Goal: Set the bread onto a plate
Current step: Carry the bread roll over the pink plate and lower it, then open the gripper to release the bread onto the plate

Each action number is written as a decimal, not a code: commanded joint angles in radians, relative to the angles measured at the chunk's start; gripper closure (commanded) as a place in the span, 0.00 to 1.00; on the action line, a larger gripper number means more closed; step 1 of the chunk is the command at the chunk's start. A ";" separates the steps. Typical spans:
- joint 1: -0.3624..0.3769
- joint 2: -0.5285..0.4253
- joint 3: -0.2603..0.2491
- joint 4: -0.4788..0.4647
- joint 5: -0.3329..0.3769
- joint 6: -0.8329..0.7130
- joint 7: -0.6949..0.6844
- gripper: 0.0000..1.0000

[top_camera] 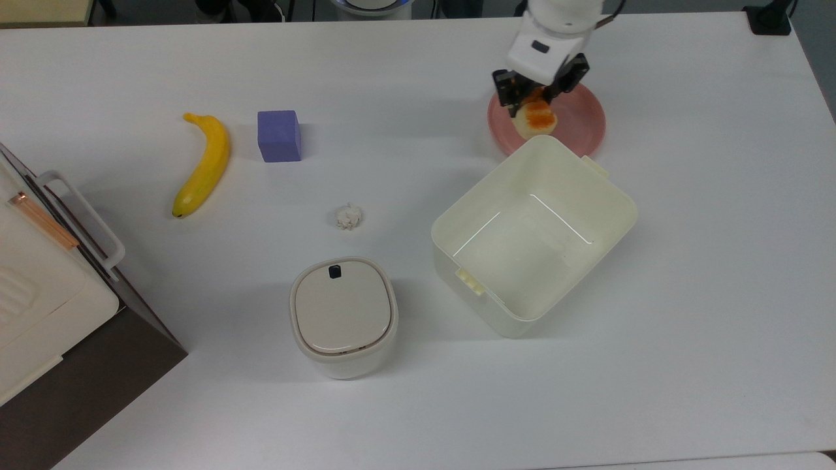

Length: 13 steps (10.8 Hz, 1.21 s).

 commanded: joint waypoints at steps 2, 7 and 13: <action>0.045 0.062 0.004 0.038 -0.010 0.014 0.059 0.15; 0.034 0.041 -0.006 0.067 -0.035 -0.011 0.086 0.00; -0.085 -0.043 -0.195 0.184 -0.035 -0.271 0.021 0.00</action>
